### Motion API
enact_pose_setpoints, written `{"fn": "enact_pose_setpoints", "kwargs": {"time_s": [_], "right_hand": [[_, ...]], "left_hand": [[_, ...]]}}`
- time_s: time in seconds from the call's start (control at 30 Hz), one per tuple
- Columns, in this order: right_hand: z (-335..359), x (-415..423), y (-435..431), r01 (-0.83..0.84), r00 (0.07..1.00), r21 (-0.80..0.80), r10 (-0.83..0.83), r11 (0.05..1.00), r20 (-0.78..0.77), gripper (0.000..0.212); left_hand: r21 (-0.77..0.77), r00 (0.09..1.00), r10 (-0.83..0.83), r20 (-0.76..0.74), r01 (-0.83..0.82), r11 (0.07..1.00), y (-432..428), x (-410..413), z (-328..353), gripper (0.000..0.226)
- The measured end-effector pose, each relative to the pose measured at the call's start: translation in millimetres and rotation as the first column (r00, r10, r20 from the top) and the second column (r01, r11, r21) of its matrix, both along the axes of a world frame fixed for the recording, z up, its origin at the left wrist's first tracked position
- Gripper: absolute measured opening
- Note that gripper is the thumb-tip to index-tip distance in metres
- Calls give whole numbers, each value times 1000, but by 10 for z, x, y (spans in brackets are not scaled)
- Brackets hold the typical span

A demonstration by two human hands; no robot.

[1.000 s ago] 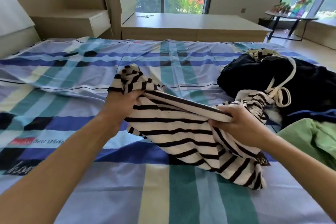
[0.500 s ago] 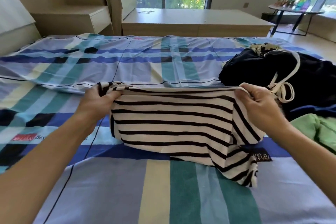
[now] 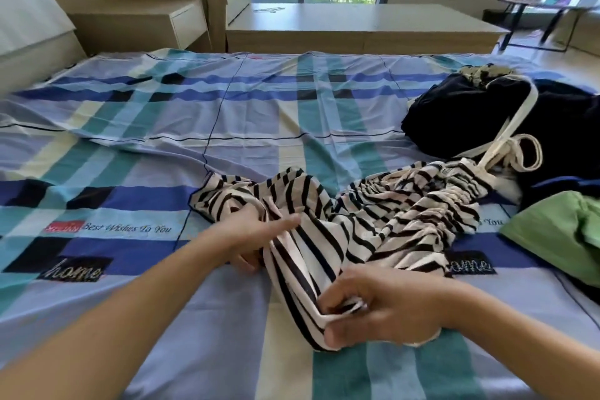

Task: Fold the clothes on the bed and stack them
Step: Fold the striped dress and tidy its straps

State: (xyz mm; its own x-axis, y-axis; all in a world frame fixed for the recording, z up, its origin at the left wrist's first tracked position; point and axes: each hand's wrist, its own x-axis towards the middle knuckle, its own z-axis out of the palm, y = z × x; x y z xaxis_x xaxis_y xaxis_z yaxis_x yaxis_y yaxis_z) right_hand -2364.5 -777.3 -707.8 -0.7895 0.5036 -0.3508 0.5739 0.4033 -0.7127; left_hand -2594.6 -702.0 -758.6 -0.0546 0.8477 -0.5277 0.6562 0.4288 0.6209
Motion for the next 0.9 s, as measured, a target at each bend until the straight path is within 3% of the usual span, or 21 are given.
{"fn": "enact_pose_setpoints", "kwargs": {"time_s": [0.1,0.17,0.27,0.4,0.47,0.57,0.67,0.73,0.8,0.83,0.9], "right_hand": [[-51,-36,9,8,1000,33,-7,999,-27,36],[-117,-39,51,189,980,86,-182,978,-83,34],[-193,42,220,509,858,196,-474,838,-199,44],[-265,170,441,669,733,-4,-661,743,-162,53],[-323,168,471,663,731,-97,-670,742,-125,39],[-463,166,518,672,722,-119,-682,731,-114,13],[-548,175,568,660,726,-121,-671,742,-149,11],[-524,200,593,675,670,-196,-702,711,-240,19],[-427,228,637,705,573,-249,-740,664,-352,14],[-373,254,649,694,528,-299,-745,655,-408,13],[-253,270,626,622,468,-408,-735,669,-491,24]], "left_hand": [[172,986,-61,-152,87,981,-75,60,-197,78],[288,990,-100,-96,124,950,-130,162,-233,52],[447,955,-297,15,259,856,-304,370,-115,36],[493,769,-638,44,539,684,-606,620,47,34],[481,652,-758,22,658,580,-678,690,75,30],[408,583,-806,98,716,567,-683,720,134,28],[429,655,-752,77,659,618,-584,665,182,15],[498,766,-637,-84,586,639,-464,570,174,14],[536,853,-464,-239,514,670,-333,457,116,38],[520,881,-404,-244,471,712,-295,413,99,59],[457,921,-387,-50,366,811,-267,372,109,101]]}}
